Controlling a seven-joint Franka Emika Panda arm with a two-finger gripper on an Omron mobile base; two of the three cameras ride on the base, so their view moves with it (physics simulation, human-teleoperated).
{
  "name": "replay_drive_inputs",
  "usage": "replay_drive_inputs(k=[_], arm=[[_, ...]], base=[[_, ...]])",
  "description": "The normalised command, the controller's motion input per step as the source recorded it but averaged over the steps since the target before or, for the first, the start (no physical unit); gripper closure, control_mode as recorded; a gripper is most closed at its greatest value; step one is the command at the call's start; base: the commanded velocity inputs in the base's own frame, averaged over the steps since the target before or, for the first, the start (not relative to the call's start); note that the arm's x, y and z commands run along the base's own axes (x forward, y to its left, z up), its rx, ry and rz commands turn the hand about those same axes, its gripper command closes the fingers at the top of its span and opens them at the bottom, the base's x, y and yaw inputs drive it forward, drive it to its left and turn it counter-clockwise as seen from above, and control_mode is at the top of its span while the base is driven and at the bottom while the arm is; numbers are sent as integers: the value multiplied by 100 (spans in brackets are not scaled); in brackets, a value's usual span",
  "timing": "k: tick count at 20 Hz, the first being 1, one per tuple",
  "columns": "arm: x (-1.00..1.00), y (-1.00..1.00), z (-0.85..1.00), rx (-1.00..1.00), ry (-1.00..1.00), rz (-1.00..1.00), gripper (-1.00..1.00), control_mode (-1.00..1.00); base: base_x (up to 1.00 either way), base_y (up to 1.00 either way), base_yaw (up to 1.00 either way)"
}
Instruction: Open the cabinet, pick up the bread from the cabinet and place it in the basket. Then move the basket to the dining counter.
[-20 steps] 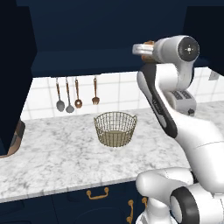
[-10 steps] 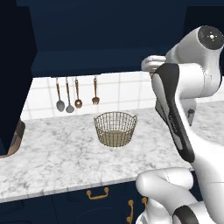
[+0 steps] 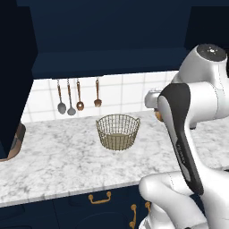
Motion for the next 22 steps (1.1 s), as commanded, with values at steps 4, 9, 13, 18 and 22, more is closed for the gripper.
replay_drive_inputs(k=[4,9,13,18,22], arm=[[42,6,-42,2,8,8,100,-100],[93,-1,-24,1,8,9,100,-100],[46,24,-69,0,21,2,100,-100],[47,24,-50,0,11,0,100,-100],[73,0,-32,0,3,0,100,-100]], base=[[0,0,0],[0,0,0],[0,0,0],[0,0,0],[0,0,0]])
